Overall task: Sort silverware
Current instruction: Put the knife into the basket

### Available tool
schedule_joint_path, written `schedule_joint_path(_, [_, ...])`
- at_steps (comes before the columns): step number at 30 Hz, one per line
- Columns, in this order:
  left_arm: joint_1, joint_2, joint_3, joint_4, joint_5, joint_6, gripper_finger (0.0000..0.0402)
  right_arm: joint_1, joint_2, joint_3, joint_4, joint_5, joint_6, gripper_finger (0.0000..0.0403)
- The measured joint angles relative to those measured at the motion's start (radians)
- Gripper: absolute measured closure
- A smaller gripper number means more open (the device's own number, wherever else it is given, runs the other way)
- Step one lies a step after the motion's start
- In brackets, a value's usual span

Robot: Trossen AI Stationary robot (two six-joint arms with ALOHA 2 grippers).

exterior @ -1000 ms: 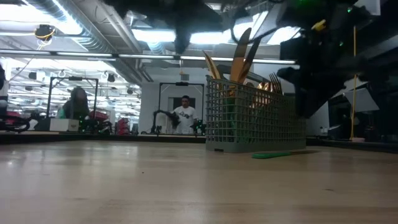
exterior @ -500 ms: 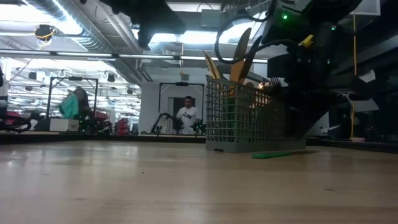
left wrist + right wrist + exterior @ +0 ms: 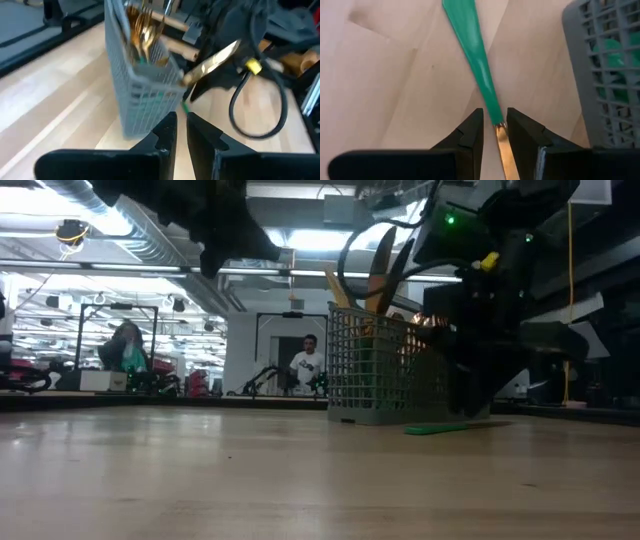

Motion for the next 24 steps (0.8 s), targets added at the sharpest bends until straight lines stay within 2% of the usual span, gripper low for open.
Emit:
schedule_joint_path(10, [0.0, 0.0, -0.003, -0.002, 0.0, 0.003, 0.0369, -0.001, 0.061, 0.001, 0.082, 0.071, -0.065, 0.0315])
schedule_joint_path(20, [0.001, 0.0, -0.003, -0.002, 0.0, 0.003, 0.0369, -0.001, 0.074, 0.002, 0.063, 0.069, -0.096, 0.0315])
schedule_joint_path(24, [0.0, 0.0, -0.003, 0.017, 0.0, 0.003, 0.0369, -0.002, 0.081, 0.003, 0.054, 0.033, -0.073, 0.0315])
